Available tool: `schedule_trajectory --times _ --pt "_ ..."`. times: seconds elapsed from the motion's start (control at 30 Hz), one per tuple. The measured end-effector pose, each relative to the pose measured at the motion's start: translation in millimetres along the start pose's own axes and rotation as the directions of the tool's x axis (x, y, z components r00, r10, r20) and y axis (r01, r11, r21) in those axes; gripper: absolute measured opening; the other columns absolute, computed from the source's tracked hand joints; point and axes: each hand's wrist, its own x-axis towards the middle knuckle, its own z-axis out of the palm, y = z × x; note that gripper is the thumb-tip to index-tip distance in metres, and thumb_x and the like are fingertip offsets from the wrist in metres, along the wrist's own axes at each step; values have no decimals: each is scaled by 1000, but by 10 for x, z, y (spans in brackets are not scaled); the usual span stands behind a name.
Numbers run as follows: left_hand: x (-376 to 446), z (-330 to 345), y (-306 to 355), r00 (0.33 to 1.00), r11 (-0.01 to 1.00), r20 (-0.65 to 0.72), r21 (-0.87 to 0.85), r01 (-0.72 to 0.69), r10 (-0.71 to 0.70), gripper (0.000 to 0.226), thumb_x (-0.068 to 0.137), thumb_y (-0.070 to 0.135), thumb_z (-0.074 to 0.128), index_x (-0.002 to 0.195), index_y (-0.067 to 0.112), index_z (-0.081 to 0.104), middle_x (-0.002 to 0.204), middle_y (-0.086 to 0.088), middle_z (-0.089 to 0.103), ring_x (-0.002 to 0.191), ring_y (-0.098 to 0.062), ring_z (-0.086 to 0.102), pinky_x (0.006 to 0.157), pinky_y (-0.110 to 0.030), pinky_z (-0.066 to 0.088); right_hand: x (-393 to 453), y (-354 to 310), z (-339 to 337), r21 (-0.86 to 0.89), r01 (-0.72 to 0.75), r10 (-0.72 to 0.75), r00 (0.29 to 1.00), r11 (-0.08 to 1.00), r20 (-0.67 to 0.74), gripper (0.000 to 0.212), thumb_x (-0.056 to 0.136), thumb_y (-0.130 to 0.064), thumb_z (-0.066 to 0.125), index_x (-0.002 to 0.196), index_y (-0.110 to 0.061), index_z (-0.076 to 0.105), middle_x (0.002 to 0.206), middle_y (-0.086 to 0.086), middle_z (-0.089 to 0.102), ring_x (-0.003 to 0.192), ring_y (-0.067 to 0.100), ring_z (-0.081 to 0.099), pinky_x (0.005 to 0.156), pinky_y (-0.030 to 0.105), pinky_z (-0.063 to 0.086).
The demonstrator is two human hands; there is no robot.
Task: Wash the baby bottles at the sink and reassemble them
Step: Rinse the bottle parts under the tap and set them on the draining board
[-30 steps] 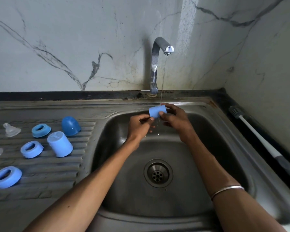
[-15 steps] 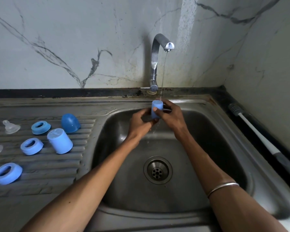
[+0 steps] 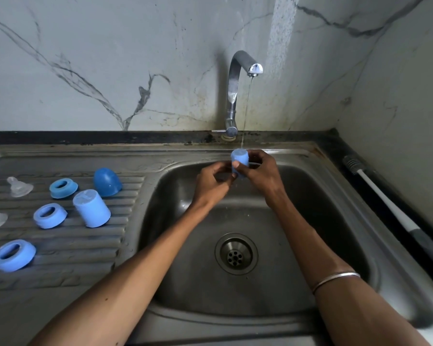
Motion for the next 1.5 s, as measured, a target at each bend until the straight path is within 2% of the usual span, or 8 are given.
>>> schedule_trajectory --times 0.2,0.4,0.53,0.67,0.77,1.0,1.33,1.5 --pt "34 -30 -3 1000 1000 1 16 8 -8 25 95 10 63 117 18 72 102 2 76 88 -15 73 77 -33 59 25 0 3 -38 10 -9 1000 999 28 40 92 -21 65 129 -9 60 124 8 65 112 21 62 89 29 52" --pt "-76 -69 78 1000 994 -7 102 -27 28 29 94 3 57 114 16 74 104 0 76 93 -13 71 87 -36 59 -137 -34 -95 -27 -21 20 1000 999 -10 56 73 -26 84 123 -12 61 118 4 67 103 16 65 89 37 57" --pt "-180 -135 151 998 971 16 233 -58 56 36 91 -3 59 122 11 71 113 -3 74 106 -10 68 98 -23 51 -211 -179 -197 -5 -12 12 999 1000 -32 57 76 -21 82 128 -13 58 121 3 65 104 16 64 86 35 58" --pt "-324 -265 261 998 912 18 406 -62 59 43 86 -5 58 124 12 70 116 -4 73 110 -15 66 89 -9 41 -281 -370 -279 35 65 -64 997 997 -44 52 77 -24 81 125 -14 64 114 0 69 100 13 67 81 24 57" --pt "-388 -360 323 1000 883 9 470 -20 18 43 86 -3 56 125 10 69 117 -7 72 113 -20 66 86 -11 39 -329 -547 -355 22 135 -133 988 991 -72 46 76 -25 82 119 -14 69 105 -2 72 91 6 68 67 11 51" --pt "-474 -679 121 1000 859 -12 511 12 -6 53 70 15 49 118 24 71 109 7 75 105 -9 69 96 -34 56 -569 -727 -439 -155 174 -169 985 972 43 45 71 -25 86 112 -15 71 102 1 73 87 11 68 65 13 47" --pt "-1265 -1093 803 995 854 -92 519 19 34 38 86 -4 49 114 4 73 110 -10 73 104 -22 67 94 -22 48 -1048 -992 -242 -198 144 -119 984 970 130 41 78 -29 81 113 -11 69 94 -1 67 77 10 60 50 4 37" --pt "-1627 -1540 891 963 854 -237 520 15 128 27 90 -1 55 102 6 77 100 -5 76 95 -18 69 83 -20 48 -1344 -1164 152 -125 162 -128 961 979 244 41 74 -38 83 106 -17 69 96 -1 72 81 11 67 71 23 53"
